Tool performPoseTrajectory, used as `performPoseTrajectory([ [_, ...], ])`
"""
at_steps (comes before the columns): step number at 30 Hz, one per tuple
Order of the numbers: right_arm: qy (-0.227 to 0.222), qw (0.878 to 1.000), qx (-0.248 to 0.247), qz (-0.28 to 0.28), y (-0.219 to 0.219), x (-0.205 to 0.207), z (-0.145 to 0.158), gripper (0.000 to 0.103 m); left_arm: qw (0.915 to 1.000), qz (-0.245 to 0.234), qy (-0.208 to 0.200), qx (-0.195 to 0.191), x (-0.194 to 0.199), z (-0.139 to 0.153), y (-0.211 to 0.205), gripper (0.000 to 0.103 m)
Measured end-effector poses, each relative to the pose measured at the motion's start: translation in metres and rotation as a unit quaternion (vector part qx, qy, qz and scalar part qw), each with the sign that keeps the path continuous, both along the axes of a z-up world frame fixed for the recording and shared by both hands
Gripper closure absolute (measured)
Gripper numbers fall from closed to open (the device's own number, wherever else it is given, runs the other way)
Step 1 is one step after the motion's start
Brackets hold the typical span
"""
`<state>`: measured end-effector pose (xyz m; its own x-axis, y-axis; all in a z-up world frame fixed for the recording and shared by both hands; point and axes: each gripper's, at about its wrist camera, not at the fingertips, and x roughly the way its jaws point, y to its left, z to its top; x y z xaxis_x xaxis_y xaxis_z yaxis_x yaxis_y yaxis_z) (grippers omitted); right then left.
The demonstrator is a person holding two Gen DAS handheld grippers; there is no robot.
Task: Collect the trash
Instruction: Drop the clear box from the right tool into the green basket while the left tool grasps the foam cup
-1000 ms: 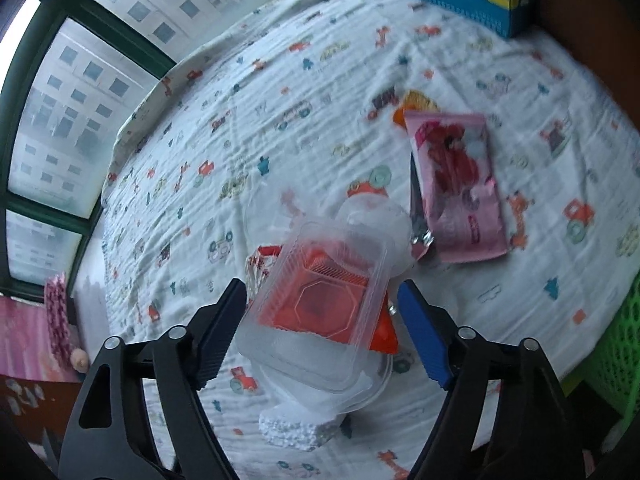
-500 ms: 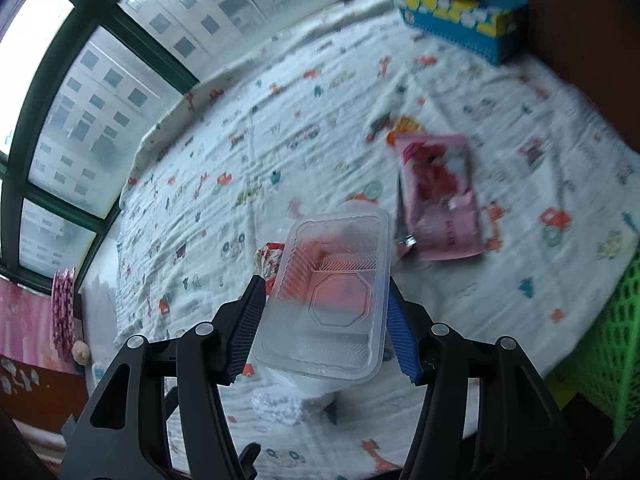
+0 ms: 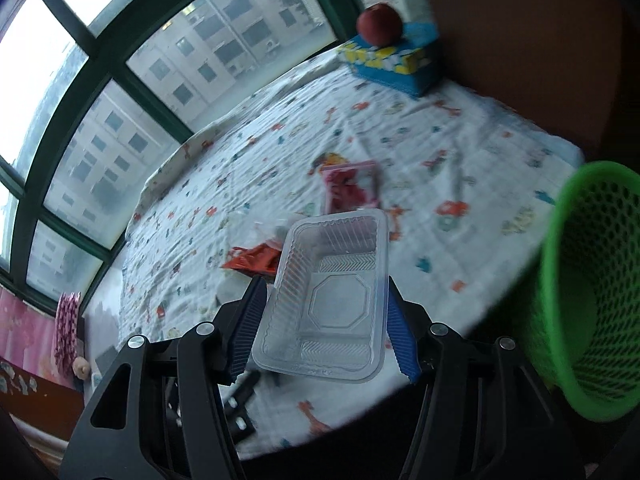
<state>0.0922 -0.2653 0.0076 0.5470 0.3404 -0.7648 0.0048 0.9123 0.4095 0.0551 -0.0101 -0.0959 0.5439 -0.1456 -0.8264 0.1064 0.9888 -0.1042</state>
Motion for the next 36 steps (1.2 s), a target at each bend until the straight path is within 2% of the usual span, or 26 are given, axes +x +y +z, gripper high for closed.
performPoseTrajectory([
  [5,-0.012,1.000,-0.016,-0.017,-0.028,-0.024,-0.001,0.045,0.9999,0.000,0.007,-0.013,0.006,-0.003,0.000,0.041],
  [13,-0.027,0.998,-0.038,-0.050,-0.062,-0.046,-0.005,0.045,0.9998,-0.010,0.005,-0.016,-0.004,0.007,0.004,0.042],
  [22,-0.027,0.989,-0.091,-0.111,-0.108,-0.057,-0.017,0.045,0.9978,-0.049,-0.012,-0.043,-0.024,0.047,0.001,0.043],
  [26,-0.019,0.985,-0.116,-0.126,-0.125,-0.061,-0.026,0.045,0.9946,-0.082,-0.030,-0.056,-0.023,0.070,-0.019,0.043],
  [30,-0.009,0.983,-0.117,-0.143,-0.146,-0.065,-0.037,0.044,0.9906,-0.112,-0.046,-0.063,-0.017,0.089,-0.046,0.043],
  [36,-0.004,0.980,-0.109,-0.165,-0.172,-0.075,-0.045,0.036,0.9818,-0.163,-0.050,-0.084,-0.002,0.109,-0.097,0.043],
])
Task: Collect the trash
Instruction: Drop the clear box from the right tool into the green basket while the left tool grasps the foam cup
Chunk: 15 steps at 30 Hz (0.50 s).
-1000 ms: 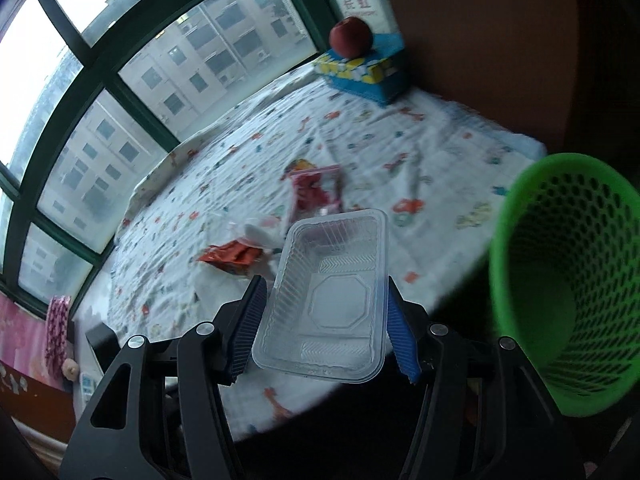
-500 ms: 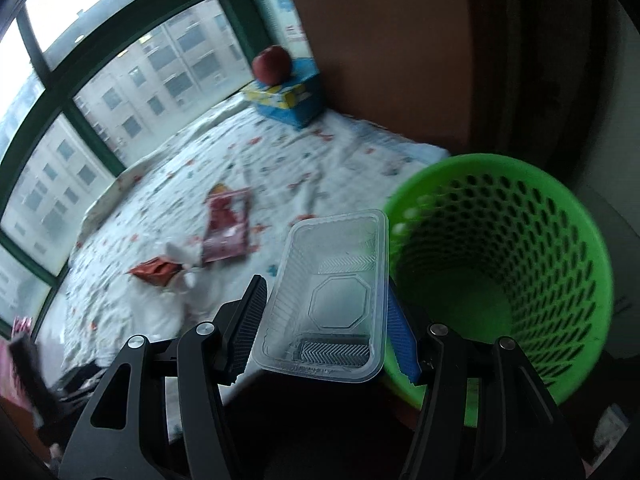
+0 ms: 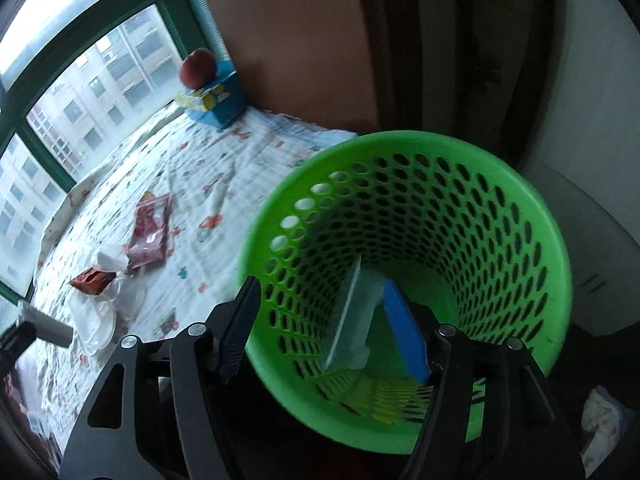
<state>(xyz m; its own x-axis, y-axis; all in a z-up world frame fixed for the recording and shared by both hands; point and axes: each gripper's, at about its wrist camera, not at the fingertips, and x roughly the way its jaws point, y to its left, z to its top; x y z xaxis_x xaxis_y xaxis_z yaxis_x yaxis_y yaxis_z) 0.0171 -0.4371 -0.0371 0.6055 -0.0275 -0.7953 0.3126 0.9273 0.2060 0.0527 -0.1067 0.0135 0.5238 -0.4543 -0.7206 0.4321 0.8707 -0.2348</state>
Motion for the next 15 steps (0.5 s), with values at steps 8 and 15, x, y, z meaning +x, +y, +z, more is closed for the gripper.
performPoseTrajectory([
  [8,-0.023,0.999,0.006,-0.022,-0.029,-0.030,0.010,0.030,0.9984,-0.056,-0.006,0.005,0.009,0.010,-0.069,0.043],
  [15,-0.037,0.999,-0.006,-0.028,-0.047,-0.058,0.015,0.025,0.9946,-0.102,0.007,0.017,0.013,0.000,-0.133,0.042],
])
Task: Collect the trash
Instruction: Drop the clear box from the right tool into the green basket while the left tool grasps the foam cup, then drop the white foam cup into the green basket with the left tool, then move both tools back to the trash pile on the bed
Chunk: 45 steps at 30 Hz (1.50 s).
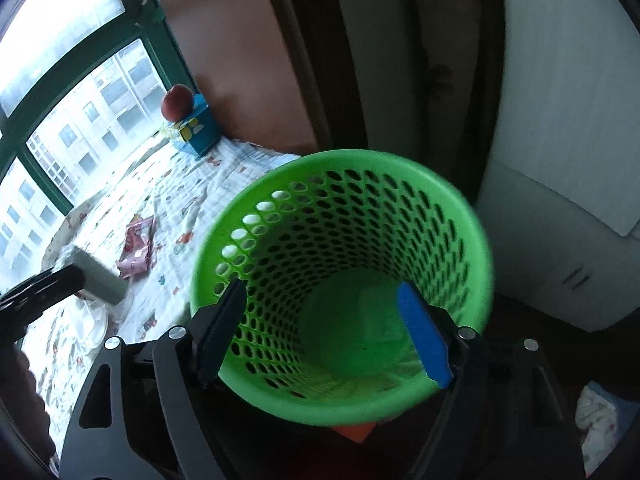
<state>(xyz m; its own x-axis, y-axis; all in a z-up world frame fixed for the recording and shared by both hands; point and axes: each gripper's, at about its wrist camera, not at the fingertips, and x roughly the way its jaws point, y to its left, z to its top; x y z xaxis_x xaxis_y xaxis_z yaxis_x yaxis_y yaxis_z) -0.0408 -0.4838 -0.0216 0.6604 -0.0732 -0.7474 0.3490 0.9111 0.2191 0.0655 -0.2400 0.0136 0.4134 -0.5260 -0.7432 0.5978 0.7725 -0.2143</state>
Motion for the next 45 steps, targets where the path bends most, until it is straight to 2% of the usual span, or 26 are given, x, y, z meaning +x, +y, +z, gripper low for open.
performPoseTrajectory([
  [15,-0.019,1.000,-0.022,0.001,-0.031,-0.042,-0.005,0.019,0.9980,-0.051,0.016,0.032,-0.001,-0.028,-0.093,0.042],
  [19,-0.018,1.000,-0.023,0.000,-0.037,-0.048,-0.009,0.019,0.9973,-0.059,0.020,0.040,-0.002,-0.037,-0.109,0.032],
  [26,-0.014,1.000,-0.019,-0.004,-0.041,-0.050,-0.015,0.019,0.9966,-0.064,0.023,0.046,-0.002,-0.043,-0.118,0.027],
  [33,-0.019,1.000,-0.015,0.005,-0.029,-0.050,-0.016,0.018,0.9984,-0.032,0.005,0.047,0.000,-0.033,-0.089,0.023],
  [39,-0.027,0.999,-0.019,0.030,-0.005,-0.040,-0.009,0.018,0.9987,0.011,-0.006,0.049,0.002,-0.026,-0.043,0.023],
  [45,-0.036,0.998,-0.013,0.058,0.025,-0.024,-0.003,0.018,0.9955,0.067,-0.026,0.062,0.003,-0.022,0.019,0.022],
])
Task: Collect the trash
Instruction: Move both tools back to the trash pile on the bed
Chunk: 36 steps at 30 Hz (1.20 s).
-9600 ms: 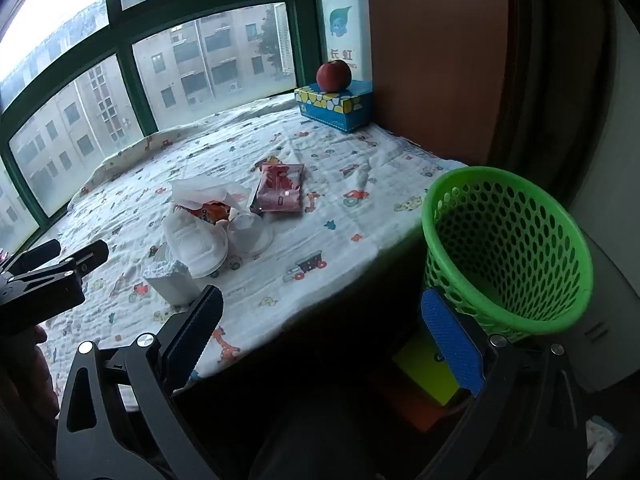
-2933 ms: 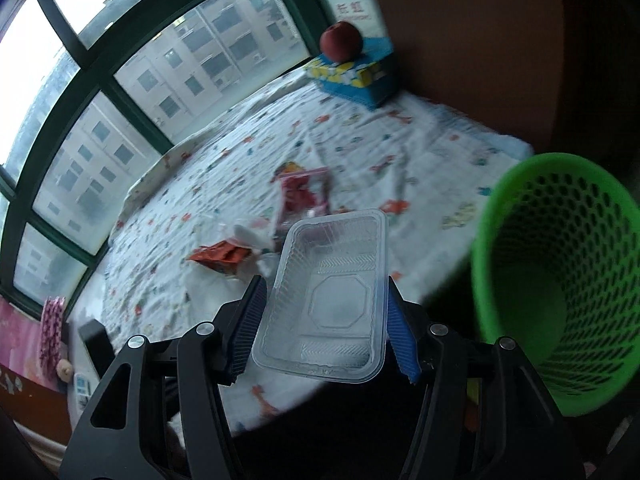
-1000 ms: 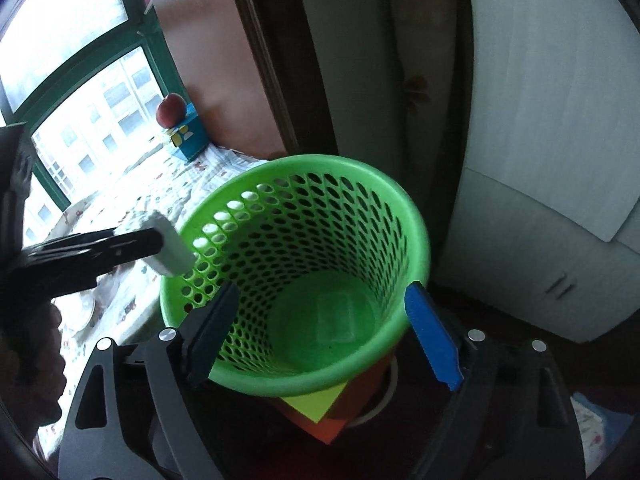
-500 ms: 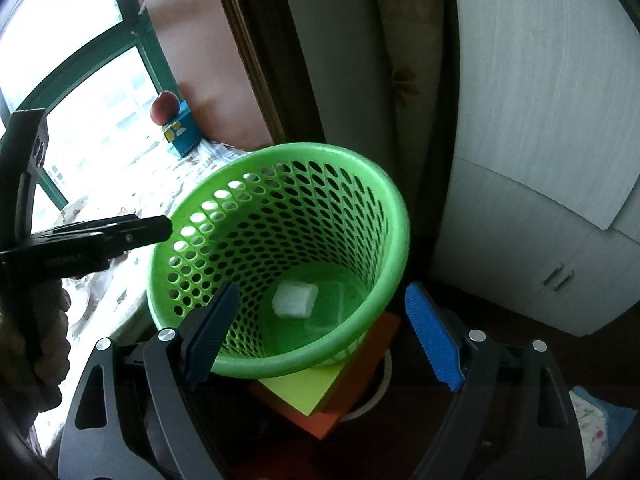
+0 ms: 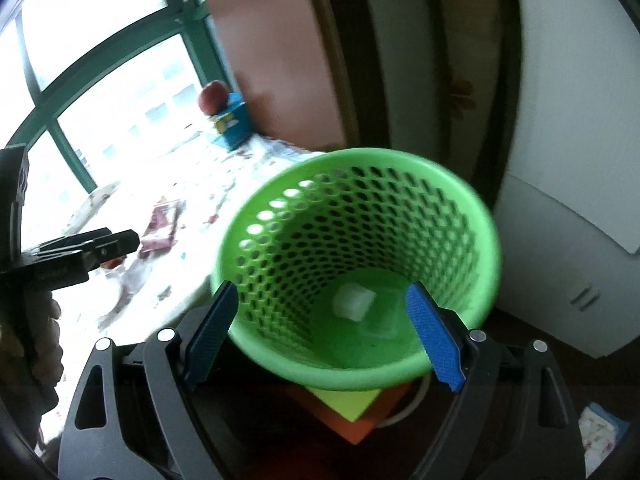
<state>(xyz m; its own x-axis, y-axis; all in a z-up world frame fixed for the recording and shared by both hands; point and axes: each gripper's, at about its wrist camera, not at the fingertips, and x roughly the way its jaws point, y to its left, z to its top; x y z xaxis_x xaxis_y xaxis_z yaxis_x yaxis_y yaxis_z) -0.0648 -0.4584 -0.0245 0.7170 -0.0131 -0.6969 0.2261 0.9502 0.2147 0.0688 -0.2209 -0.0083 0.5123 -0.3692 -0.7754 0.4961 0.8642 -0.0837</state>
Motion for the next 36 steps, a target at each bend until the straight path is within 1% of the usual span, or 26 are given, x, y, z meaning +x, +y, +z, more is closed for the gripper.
performPoseTrajectory([
  [5,-0.001,1.000,-0.003,0.027,0.033,0.014,0.002,0.018,0.9988,0.048,-0.007,0.008,0.005,-0.004,0.052,0.022],
  [9,-0.003,0.999,-0.009,0.050,0.061,0.024,0.002,0.018,0.9957,0.092,-0.007,0.016,0.011,-0.008,0.095,0.022],
  [11,-0.003,0.998,-0.008,0.062,0.075,0.029,0.003,0.018,0.9925,0.121,-0.003,0.019,0.015,-0.012,0.120,0.022],
  [14,-0.004,0.997,-0.007,0.077,0.092,0.036,0.005,0.018,0.9867,0.162,0.013,0.013,0.022,-0.019,0.155,0.022],
  [19,0.002,0.994,-0.001,0.110,0.118,0.053,0.004,0.018,0.9765,0.214,0.027,0.003,0.028,-0.030,0.199,0.022],
  [24,0.010,0.988,0.009,0.155,0.156,0.076,0.000,0.018,0.9661,0.256,0.036,-0.004,0.027,-0.036,0.238,0.022],
  [29,0.030,0.980,0.049,0.193,0.191,0.105,-0.006,0.018,0.9596,0.279,0.038,-0.007,0.021,-0.039,0.266,0.022],
  [36,0.053,0.970,0.101,0.216,0.222,0.149,-0.009,0.018,0.9566,0.288,0.045,-0.017,0.014,-0.045,0.283,0.022],
])
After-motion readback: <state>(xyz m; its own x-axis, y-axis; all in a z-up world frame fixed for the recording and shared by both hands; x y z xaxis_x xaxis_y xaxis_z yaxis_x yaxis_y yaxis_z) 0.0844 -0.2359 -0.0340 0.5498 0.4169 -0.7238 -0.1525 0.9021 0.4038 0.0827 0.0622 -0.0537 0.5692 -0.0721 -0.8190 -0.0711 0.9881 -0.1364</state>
